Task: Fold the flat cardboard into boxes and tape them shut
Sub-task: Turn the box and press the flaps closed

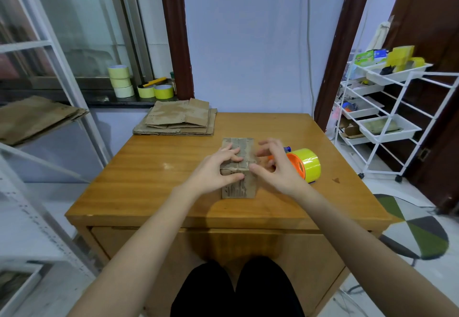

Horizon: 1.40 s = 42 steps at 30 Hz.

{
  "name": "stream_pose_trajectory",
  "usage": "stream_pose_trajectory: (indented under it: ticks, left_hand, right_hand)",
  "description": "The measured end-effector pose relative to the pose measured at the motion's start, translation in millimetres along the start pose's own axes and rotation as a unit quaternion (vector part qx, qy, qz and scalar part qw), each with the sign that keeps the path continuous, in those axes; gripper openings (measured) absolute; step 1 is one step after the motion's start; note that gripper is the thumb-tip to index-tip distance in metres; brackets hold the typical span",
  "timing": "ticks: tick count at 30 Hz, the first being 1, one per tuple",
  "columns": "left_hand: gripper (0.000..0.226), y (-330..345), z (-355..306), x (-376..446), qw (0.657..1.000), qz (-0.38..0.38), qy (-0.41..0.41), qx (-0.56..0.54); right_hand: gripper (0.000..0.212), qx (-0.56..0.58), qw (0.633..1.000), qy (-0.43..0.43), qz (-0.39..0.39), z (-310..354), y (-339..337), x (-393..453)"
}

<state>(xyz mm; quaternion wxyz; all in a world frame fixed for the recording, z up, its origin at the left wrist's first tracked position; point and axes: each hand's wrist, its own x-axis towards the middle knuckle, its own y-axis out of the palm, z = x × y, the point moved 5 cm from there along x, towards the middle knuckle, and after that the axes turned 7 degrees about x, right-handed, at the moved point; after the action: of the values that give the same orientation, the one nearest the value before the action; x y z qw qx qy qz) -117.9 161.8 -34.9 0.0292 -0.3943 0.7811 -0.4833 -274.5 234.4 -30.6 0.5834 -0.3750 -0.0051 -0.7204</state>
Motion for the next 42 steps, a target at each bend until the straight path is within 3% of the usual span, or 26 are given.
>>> stream_pose_trajectory:
  ticks: [3,6,13,17,23,25,28,31,34,37,39,42]
  left_hand:
    - [0.041,1.0,-2.1,0.1,1.000,0.004,-0.003,0.011]
    - [0.039,2.4,-3.9,-0.9,1.000,-0.022,0.000,-0.004]
    - [0.051,6.0,-1.9,-1.7,1.000,-0.005,-0.030,-0.001]
    - [0.070,7.5,0.2,-1.4,0.996,0.024,-0.052,0.062]
    - [0.059,3.7,1.1,-1.5,0.998,0.042,-0.010,0.045]
    - [0.065,3.1,3.8,0.1,0.994,0.069,-0.014,0.083]
    - [0.064,0.7,0.8,4.1,0.989,0.079,-0.014,0.124]
    - [0.068,1.7,-2.3,2.6,0.989,0.076,-0.010,0.129]
    - [0.077,3.9,-2.0,0.0,0.984,0.080,-0.006,0.158]
    - [0.077,-2.2,-10.3,3.9,0.981,0.097,-0.019,0.167]
    - [0.075,-6.0,-20.8,8.8,0.974,0.105,-0.025,0.201]
    - [0.075,-6.0,-43.5,15.7,0.961,0.072,-0.011,0.268]
  right_hand:
    - [0.046,-0.052,0.997,0.006,0.051,2.0,-1.1,11.8]
    - [0.035,-0.147,0.984,-0.019,0.101,-3.1,8.0,13.8]
    - [0.022,-0.035,0.999,-0.009,-0.010,-13.9,11.4,-0.6]
    - [0.024,-0.035,0.999,-0.031,-0.010,-4.2,7.2,-5.4]
    - [0.026,-0.106,0.993,-0.054,0.016,-0.6,7.2,-22.4]
    - [0.024,-0.203,0.974,-0.098,-0.020,9.3,3.8,-28.5]
    - [0.021,-0.315,0.927,-0.151,-0.136,24.4,-16.2,-39.0]
    - [0.043,-0.319,0.922,-0.014,-0.222,8.9,-52.5,-46.9]
    - [0.084,-0.250,0.930,0.190,-0.192,-24.2,-78.7,-56.6]
    - [0.105,-0.137,0.933,0.303,-0.134,-45.8,-82.4,-66.0]
    - [0.105,-0.096,0.935,0.326,-0.102,-52.4,-77.0,-69.0]
    - [0.082,-0.119,0.931,0.332,-0.093,-55.6,-75.4,-68.5]
